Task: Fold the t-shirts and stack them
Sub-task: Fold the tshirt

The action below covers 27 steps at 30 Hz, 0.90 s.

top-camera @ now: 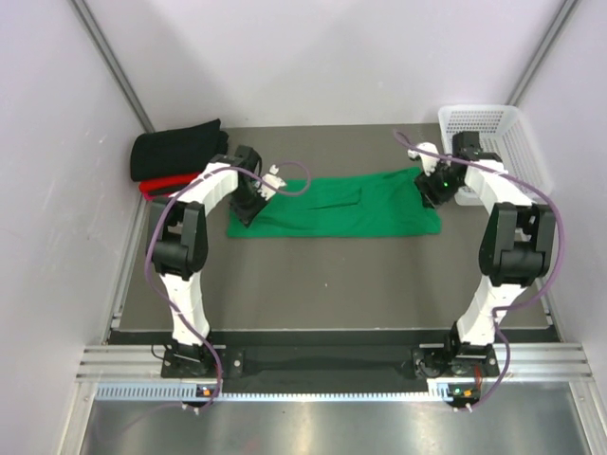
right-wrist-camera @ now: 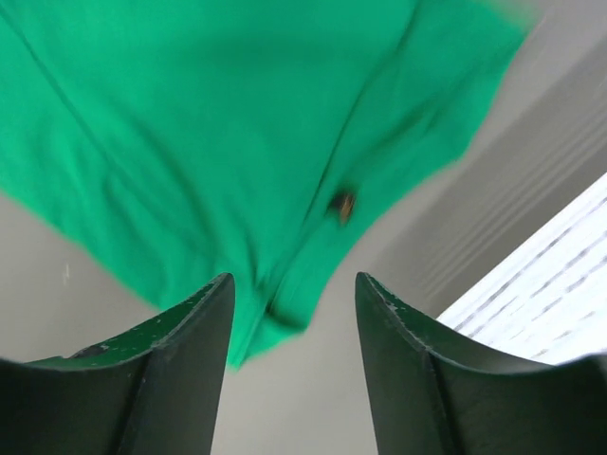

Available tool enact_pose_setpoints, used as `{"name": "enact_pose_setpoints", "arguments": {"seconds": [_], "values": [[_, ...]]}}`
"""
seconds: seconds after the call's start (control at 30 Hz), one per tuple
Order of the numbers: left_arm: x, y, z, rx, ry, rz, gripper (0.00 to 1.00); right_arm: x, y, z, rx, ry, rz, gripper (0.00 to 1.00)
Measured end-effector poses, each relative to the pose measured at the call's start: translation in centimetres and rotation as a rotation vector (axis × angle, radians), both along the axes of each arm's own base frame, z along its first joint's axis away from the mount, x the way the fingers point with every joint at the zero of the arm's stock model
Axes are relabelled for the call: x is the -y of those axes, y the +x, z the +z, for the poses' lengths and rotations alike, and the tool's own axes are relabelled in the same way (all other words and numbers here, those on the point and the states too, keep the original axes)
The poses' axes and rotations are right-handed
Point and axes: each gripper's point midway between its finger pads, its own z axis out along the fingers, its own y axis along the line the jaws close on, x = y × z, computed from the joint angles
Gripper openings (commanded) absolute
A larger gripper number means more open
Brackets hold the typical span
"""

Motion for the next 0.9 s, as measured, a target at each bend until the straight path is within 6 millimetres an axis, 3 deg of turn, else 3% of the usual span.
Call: {"name": "enact_pose_setpoints", "arguments": {"seconds": [0.17,0.37,0.63,0.67,0.8,0.83,0.9], "values": [[-1.3,-0.6,-1.4,-0.04,0.01,0.029,0.17,1.9,-2.4,-1.8,-0.09,-0.017,-0.022,0.53],[-1.6,-0.1,-2.2,-0.038,0.008,0.042,0.18,2.0,-3.2,-2.7,-0.123,-0.03,0.005,0.57],[-1.6,-0.2,-3.0,-0.053,0.012,0.044,0.19,2.4,-5.0,-5.8,-0.243,-0.048,0.037,0.57],[-1.6,-0.2,-3.1,-0.053,0.011,0.046,0.18,2.6,-5.1,-6.0,-0.252,-0.05,0.036,0.5],[-1.5,-0.2,-3.1,-0.054,0.009,0.055,0.0,2.7,-5.4,-6.8,-0.274,-0.057,0.043,0.29],[-1.5,-0.2,-3.1,-0.055,0.009,0.059,0.0,2.8,-5.5,-7.0,-0.28,-0.06,0.047,0.21],[-1.6,-0.3,-3.1,-0.056,0.011,0.061,0.0,2.9,-5.3,-7.0,-0.276,-0.068,0.046,0.16]]}}
